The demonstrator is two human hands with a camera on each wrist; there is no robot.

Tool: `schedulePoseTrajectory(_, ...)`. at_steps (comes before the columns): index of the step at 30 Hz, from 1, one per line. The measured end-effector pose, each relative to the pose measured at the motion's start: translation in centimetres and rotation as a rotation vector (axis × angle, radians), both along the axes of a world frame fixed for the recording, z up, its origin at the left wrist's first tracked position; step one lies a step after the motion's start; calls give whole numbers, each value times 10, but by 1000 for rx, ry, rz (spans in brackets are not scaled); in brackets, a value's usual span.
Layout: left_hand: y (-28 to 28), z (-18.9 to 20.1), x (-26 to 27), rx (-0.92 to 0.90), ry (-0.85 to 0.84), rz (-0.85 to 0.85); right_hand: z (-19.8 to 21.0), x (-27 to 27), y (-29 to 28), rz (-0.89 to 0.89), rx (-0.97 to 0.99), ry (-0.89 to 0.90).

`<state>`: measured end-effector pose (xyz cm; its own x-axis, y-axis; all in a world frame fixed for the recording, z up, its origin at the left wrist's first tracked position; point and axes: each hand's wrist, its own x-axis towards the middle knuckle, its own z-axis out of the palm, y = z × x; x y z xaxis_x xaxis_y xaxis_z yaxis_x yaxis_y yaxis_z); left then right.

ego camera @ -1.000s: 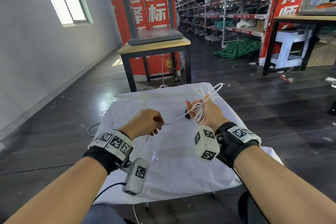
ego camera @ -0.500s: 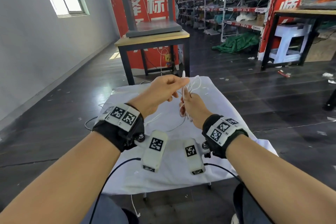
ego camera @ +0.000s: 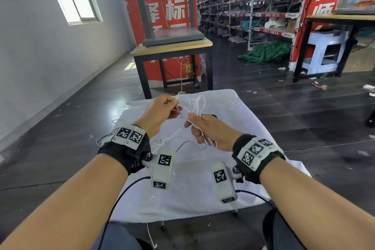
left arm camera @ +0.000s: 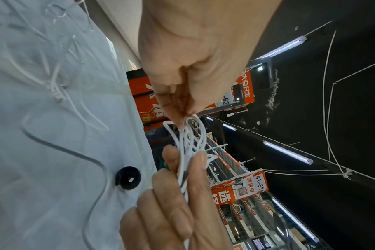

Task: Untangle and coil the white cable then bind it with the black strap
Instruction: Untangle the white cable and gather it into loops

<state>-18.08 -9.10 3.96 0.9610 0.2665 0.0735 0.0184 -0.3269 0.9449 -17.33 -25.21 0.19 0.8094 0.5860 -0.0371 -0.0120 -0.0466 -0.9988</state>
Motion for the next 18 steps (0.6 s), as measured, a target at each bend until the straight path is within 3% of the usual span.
schedulePoseTrajectory(7,3,-9,-8,-236,123,-20,-12,4,-3,40,-70,-58)
schedulePoseTrajectory(11,12,-9,-14,-513,177,-48,-15,3,-1,43,-103,-45)
schedulePoseTrajectory(14,10,-9,-17,-424,275,-134,-13,3,3,54,-98,-45)
schedulePoseTrajectory(18,6,-9,-21,-351,228,-208,-12,3,4,65,-113,-68)
